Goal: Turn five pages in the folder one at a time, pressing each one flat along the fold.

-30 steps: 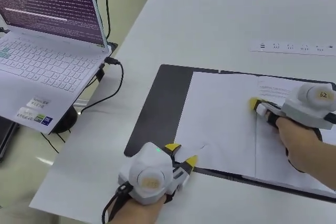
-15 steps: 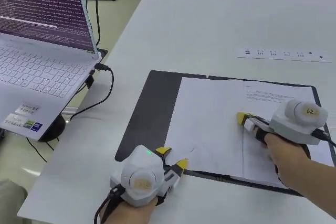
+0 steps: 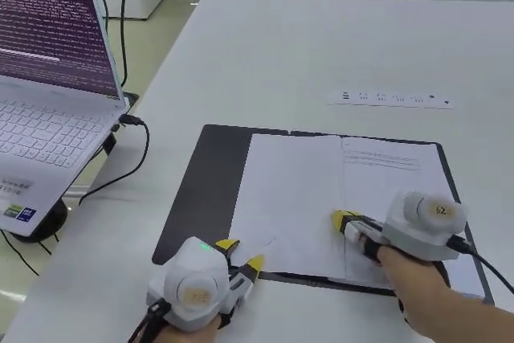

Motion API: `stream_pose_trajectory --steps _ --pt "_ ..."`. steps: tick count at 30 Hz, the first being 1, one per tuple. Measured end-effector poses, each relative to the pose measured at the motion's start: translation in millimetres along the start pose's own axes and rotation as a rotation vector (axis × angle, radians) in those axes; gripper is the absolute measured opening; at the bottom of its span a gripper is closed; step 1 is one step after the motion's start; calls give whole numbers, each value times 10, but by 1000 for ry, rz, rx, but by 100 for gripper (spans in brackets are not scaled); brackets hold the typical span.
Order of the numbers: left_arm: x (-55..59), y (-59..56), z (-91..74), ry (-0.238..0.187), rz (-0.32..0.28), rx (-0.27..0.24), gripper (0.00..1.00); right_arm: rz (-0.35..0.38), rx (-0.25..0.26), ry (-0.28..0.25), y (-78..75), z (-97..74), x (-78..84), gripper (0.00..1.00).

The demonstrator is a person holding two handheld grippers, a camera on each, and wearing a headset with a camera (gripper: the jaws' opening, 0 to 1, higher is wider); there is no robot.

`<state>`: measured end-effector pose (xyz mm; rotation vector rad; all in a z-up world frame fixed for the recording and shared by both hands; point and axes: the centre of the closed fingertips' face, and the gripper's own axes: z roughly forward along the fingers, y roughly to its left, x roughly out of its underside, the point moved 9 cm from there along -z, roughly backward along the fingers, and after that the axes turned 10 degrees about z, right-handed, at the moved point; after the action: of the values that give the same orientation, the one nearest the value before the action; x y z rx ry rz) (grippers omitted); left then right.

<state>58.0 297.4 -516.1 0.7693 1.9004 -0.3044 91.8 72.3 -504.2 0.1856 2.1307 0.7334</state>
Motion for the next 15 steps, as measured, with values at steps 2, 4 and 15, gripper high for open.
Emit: stream_pose_trajectory --steps 2,4,15 --pt "0 0 -1 -1 0 0 26 -12 3 6 13 -71 66 0" --pt "0 -1 -3 -2 3 1 26 -13 4 7 11 -114 109 0" --pt "-4 0 -3 -2 1 2 25 2 -15 30 105 -361 358 0"
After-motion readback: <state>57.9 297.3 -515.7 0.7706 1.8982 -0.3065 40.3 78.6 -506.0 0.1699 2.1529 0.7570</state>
